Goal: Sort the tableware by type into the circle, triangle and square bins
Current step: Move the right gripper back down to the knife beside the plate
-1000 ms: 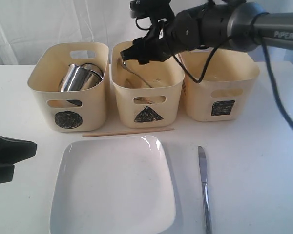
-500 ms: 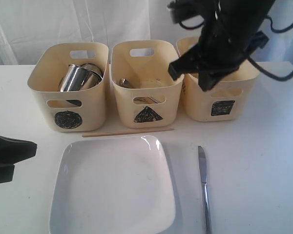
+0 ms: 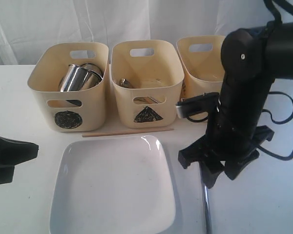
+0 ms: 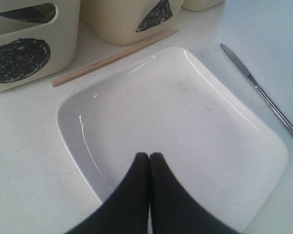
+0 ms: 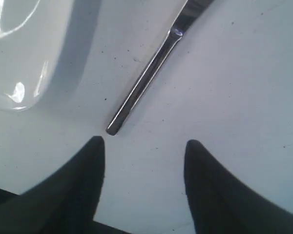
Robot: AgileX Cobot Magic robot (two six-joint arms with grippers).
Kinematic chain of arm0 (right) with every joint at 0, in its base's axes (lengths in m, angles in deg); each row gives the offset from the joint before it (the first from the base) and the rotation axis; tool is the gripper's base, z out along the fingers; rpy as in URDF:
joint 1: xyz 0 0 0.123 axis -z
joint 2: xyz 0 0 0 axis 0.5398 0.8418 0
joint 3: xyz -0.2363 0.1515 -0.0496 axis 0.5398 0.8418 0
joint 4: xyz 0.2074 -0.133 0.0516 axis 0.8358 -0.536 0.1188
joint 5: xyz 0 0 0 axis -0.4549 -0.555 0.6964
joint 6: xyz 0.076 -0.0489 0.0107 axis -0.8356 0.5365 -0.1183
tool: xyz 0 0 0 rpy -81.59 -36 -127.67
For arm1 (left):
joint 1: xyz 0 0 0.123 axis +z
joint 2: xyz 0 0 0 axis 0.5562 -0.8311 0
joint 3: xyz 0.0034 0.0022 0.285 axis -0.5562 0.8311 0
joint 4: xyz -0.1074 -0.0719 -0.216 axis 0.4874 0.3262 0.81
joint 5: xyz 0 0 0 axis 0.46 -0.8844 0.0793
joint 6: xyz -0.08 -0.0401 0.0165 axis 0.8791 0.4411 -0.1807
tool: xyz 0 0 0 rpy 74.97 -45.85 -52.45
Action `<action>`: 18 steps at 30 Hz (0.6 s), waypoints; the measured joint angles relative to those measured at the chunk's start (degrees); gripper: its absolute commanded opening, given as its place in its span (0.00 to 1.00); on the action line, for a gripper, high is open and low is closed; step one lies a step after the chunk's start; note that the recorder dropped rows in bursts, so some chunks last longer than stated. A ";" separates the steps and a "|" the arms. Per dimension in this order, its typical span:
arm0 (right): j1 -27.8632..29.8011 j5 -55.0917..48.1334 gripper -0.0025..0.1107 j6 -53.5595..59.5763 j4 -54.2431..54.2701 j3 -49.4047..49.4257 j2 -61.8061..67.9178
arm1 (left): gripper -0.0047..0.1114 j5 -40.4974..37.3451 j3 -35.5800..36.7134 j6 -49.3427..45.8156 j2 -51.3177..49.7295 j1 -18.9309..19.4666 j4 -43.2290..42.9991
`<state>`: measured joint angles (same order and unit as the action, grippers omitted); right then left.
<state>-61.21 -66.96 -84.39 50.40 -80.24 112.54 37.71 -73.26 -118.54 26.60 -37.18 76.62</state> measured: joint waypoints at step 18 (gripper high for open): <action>0.27 15.30 0.46 -6.56 2.20 6.75 5.13 | 0.04 0.00 0.00 0.00 0.00 0.00 0.00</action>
<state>-60.94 -51.66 -90.96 52.59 -73.49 117.67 37.71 -73.26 -118.54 26.60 -37.18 76.62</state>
